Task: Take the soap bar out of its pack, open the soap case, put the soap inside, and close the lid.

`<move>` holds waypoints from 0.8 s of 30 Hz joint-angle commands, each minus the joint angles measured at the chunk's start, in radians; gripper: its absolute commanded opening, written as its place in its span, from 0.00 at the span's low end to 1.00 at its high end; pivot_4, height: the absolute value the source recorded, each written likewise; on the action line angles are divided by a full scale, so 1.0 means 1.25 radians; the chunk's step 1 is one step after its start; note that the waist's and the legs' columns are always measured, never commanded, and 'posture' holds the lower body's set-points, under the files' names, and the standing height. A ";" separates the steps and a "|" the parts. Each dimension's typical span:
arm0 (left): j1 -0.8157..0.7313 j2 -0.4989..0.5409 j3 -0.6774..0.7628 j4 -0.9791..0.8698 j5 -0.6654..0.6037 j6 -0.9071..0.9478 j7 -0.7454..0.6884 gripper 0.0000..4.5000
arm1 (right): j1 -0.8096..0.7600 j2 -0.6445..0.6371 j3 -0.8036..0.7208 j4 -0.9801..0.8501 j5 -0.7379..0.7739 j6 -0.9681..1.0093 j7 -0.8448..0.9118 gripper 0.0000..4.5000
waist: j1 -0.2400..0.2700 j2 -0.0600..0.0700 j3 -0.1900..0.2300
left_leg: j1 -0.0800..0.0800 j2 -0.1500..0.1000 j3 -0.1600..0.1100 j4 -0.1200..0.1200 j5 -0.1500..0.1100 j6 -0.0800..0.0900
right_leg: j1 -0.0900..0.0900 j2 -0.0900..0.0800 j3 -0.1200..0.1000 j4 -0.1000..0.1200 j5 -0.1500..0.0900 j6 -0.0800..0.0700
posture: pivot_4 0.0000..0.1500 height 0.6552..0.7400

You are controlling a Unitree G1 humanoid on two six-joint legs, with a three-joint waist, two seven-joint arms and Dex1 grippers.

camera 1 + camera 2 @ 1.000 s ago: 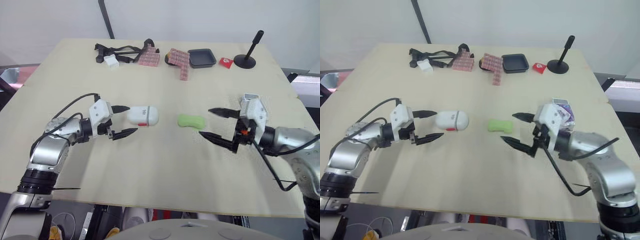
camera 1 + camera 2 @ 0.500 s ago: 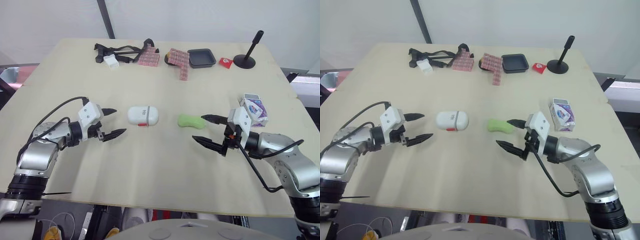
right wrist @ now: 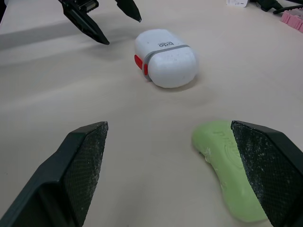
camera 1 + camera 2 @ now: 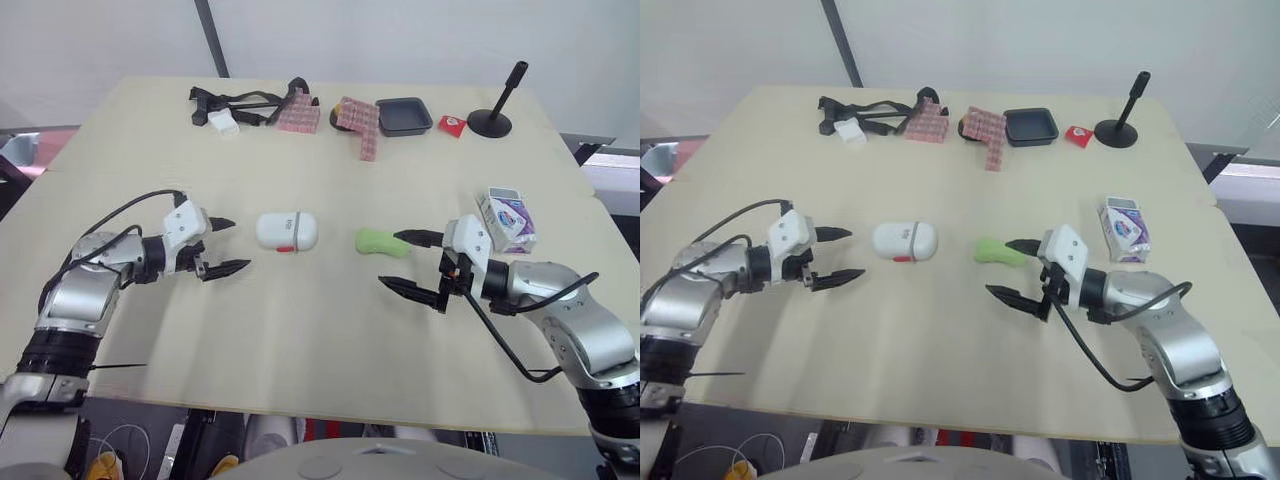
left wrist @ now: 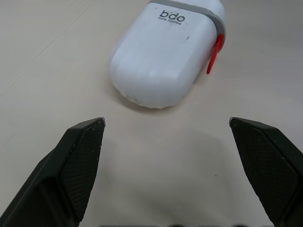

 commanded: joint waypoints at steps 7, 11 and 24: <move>-0.171 -0.055 -0.073 0.231 0.086 -0.156 -0.050 1.00 | 0.009 -0.005 0.009 -0.044 -0.007 -0.012 -0.030 0.99 | 0.002 0.000 0.000 | -0.003 0.000 0.000 0.000 0.000 0.000 | 0.001 0.000 0.000 0.000 0.000 0.000 | 1.00 1.00; -0.243 -0.087 -0.099 0.333 0.107 -0.211 -0.086 1.00 | 0.023 -0.005 0.014 -0.068 -0.006 -0.006 -0.050 0.99 | 0.009 0.000 0.000 | -0.003 0.000 0.000 0.000 0.000 0.000 | 0.001 0.000 0.000 0.000 0.000 0.000 | 1.00 1.00; -0.389 -0.171 -0.125 0.566 0.161 -0.342 -0.148 1.00 | 0.075 -0.007 0.020 -0.135 -0.008 0.006 -0.102 0.99 | 0.019 -0.001 0.000 | -0.004 0.000 0.000 0.000 0.000 0.000 | 0.001 0.000 0.000 0.000 0.000 0.000 | 1.00 1.00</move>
